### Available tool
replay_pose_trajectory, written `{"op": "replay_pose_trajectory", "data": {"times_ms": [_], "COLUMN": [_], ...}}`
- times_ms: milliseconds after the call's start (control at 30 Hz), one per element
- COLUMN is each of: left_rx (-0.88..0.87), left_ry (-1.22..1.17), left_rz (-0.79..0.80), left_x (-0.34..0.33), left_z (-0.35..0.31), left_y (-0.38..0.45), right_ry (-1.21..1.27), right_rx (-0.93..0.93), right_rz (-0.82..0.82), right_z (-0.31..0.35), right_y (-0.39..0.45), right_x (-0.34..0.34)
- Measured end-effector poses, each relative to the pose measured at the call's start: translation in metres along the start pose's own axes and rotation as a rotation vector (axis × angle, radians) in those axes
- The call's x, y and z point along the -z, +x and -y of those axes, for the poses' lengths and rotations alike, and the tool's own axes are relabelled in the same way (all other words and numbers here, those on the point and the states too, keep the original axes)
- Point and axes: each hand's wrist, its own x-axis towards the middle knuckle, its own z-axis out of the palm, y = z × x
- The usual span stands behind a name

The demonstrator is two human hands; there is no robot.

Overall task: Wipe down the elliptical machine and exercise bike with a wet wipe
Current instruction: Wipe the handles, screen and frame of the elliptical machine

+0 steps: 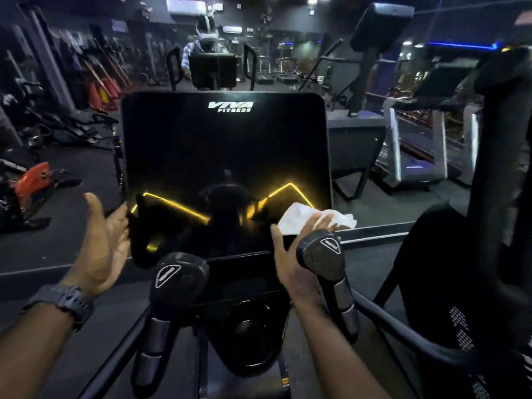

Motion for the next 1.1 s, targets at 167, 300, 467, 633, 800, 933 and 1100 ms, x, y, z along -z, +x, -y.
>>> {"op": "replay_pose_trajectory", "data": {"times_ms": [167,300,467,633,800,933,1100], "left_rx": [0.005,-0.001,0.026,0.013,-0.020,-0.051,-0.073], "left_ry": [0.004,0.017,0.001,-0.038,-0.027,-0.047,-0.087], "left_rz": [0.009,-0.002,-0.053,-0.145,-0.186,-0.122,-0.043], "left_x": [-0.002,-0.003,-0.003,-0.017,-0.030,-0.020,-0.016], "left_z": [-0.003,-0.003,-0.008,-0.023,-0.041,-0.041,-0.040], "left_y": [-0.003,-0.003,0.006,0.018,0.031,0.037,0.036], "right_ry": [0.013,0.035,0.105,0.006,0.115,0.031,0.000], "right_rx": [0.117,-0.156,-0.060,0.128,-0.235,0.285,0.053], "right_rz": [0.111,0.054,-0.053,-0.033,-0.156,-0.023,-0.144], "right_z": [0.001,-0.023,0.033,0.022,0.040,0.068,0.015], "right_y": [-0.018,-0.012,0.024,0.002,0.057,0.037,0.020], "right_x": [-0.008,-0.015,-0.008,-0.011,-0.002,0.000,-0.009]}}
